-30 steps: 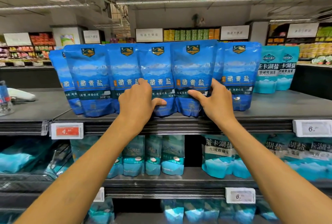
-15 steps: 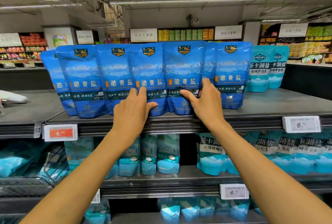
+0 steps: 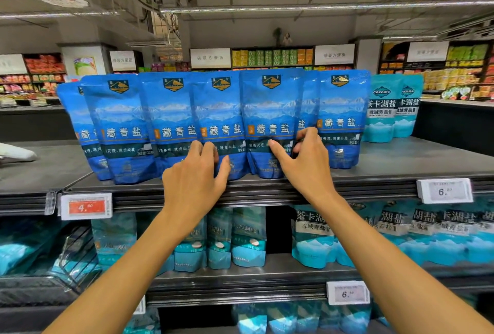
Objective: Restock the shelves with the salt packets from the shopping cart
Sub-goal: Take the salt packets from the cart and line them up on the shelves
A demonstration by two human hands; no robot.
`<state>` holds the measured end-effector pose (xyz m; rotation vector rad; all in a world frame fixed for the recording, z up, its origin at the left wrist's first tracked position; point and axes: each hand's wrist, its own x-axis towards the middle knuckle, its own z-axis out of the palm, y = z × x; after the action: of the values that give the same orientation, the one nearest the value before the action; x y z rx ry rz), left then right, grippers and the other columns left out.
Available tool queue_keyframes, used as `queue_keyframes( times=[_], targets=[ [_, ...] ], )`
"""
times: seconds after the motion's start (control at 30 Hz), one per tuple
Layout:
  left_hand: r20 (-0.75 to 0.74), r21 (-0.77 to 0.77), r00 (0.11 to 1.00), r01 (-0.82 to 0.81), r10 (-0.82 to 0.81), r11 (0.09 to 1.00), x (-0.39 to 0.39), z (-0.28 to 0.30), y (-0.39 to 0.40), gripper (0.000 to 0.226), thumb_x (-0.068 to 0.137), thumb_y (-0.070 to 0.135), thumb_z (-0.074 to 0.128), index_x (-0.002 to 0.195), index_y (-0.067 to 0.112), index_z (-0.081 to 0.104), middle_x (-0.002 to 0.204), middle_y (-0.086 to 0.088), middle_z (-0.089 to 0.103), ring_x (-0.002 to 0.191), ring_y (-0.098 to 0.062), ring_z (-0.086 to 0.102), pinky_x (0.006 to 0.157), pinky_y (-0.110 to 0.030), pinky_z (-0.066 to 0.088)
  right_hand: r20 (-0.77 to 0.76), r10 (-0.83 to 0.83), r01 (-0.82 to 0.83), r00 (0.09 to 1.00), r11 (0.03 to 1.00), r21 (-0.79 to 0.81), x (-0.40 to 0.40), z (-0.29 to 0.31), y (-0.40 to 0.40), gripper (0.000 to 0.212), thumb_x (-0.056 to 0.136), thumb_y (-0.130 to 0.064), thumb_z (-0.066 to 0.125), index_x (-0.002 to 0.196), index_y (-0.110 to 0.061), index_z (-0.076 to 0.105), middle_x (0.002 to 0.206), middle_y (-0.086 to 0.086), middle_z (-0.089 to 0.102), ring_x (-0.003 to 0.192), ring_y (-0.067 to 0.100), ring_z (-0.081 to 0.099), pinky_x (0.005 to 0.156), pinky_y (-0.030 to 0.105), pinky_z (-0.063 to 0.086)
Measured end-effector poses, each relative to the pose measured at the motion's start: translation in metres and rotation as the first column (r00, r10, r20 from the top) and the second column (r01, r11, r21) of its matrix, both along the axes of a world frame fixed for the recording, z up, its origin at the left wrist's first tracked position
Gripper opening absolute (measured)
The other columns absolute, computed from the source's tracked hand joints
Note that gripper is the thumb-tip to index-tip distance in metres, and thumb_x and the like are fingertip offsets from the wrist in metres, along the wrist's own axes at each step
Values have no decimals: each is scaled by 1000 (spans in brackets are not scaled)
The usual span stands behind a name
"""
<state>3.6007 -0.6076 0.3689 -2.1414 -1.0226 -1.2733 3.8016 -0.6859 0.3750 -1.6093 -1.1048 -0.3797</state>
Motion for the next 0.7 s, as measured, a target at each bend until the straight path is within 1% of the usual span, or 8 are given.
queue_keyframes(
  times=[0.13,0.27,0.37,0.43,0.5,0.57,0.63,0.7],
  targets=[
    [43,-9,999,15,-15,1000,2,-2,-1,31,92,40,59,71,21,46,65,5,48,43,-22,42,45,-20,19,-8,8,-8,1000,1000,-1,-1,-1,0,52,86,-64,60,101,-18,40,94,5,53,86,22,52,71,33,37],
    [162,-62,983,92,-81,994,2,-3,-2,29,92,39,57,71,23,46,63,4,52,50,-24,52,45,-26,37,-52,19,-16,998,999,51,-3,-2,-4,49,88,-63,56,101,-18,42,93,3,52,86,21,51,72,32,37],
    [293,-103,941,208,-171,973,-2,-4,-7,33,94,43,50,67,26,42,56,7,48,48,-10,45,45,-20,27,-73,39,-30,997,993,111,-5,-3,-11,40,92,-57,54,101,-20,43,95,0,51,84,15,51,70,18,35],
    [387,-144,887,328,-252,934,-2,-8,-11,42,97,48,40,62,24,37,53,2,42,49,-13,42,45,-27,26,-78,69,-55,995,983,178,-7,-3,-20,32,96,-50,54,101,-20,45,94,2,54,81,12,52,70,8,36],
    [500,-148,748,571,-437,808,0,-14,-19,49,100,48,35,61,18,39,52,-4,39,48,-18,39,48,-37,32,-73,121,-102,990,969,227,-9,-6,-34,26,98,-43,54,101,-18,49,86,5,58,71,6,52,66,8,38],
    [618,-120,530,794,-580,596,5,-24,-33,50,100,47,36,61,16,43,53,-9,41,46,-23,38,47,-32,33,-44,161,-144,986,955,257,-11,-13,-53,18,99,-35,56,98,-17,53,78,5,59,62,5,50,61,9,38],
    [691,-119,381,898,-615,423,14,-37,-47,49,100,45,38,63,14,47,55,-12,43,41,-18,37,41,-24,32,-23,172,-159,985,946,284,-13,-23,-75,12,99,-28,57,94,-17,55,75,5,60,58,7,48,58,11,37],
    [750,-153,279,955,-599,253,29,-54,-61,46,98,45,40,64,15,50,54,-9,45,39,-15,38,38,-20,33,-31,145,-130,989,947,292,-11,-37,-101,11,97,-26,58,92,-17,57,74,0,60,59,14,50,56,19,41]
  ],
)
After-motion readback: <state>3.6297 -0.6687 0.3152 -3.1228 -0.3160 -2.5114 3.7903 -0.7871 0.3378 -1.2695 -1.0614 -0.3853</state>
